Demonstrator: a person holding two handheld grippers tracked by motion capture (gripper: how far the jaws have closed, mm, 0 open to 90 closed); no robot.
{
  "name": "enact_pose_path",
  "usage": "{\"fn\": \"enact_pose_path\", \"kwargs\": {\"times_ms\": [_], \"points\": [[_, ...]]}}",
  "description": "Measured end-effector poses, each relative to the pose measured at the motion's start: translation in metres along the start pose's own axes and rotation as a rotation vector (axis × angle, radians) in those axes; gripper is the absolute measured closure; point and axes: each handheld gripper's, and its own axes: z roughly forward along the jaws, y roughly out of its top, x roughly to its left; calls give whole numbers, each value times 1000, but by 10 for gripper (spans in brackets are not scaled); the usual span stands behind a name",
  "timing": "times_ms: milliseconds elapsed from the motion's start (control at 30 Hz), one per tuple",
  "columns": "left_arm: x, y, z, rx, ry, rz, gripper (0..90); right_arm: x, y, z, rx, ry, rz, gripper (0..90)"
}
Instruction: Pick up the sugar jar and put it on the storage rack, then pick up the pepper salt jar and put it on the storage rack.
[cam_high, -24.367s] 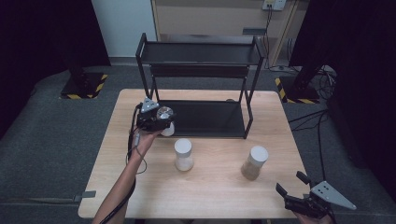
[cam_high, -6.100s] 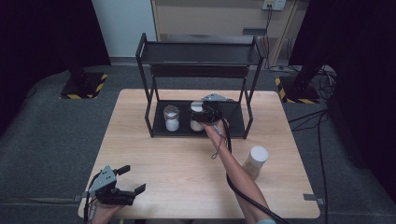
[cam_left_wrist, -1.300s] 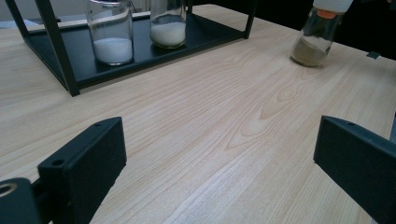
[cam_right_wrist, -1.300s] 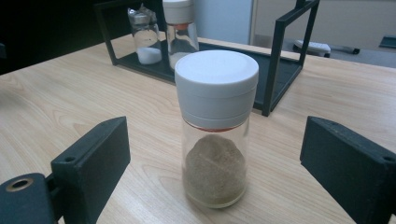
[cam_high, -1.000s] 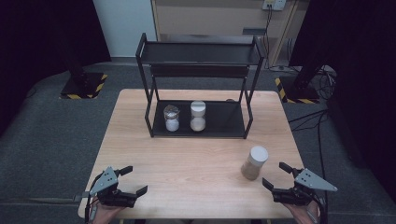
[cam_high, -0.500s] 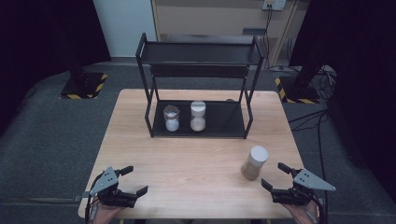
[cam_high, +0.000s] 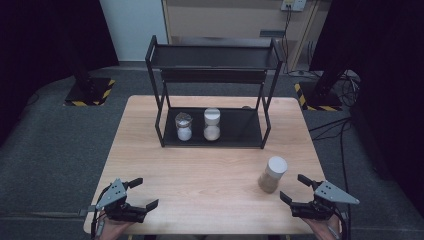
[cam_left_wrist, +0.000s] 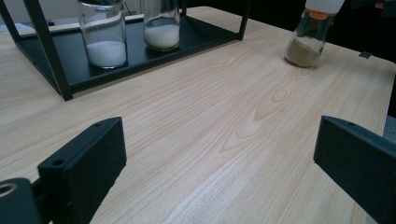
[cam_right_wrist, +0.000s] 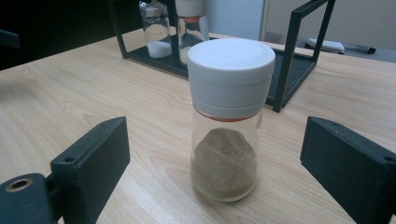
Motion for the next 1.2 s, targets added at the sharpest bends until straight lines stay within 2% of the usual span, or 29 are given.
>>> {"fn": "enact_pose_path", "kwargs": {"times_ms": [467,1200], "points": [[0,0,1,2,-2,4,14,1,0,-1,0,-2,4,82],[-1,1,1,6,-1,6,13,8,5,-7,-8,-37,21,64]]}}
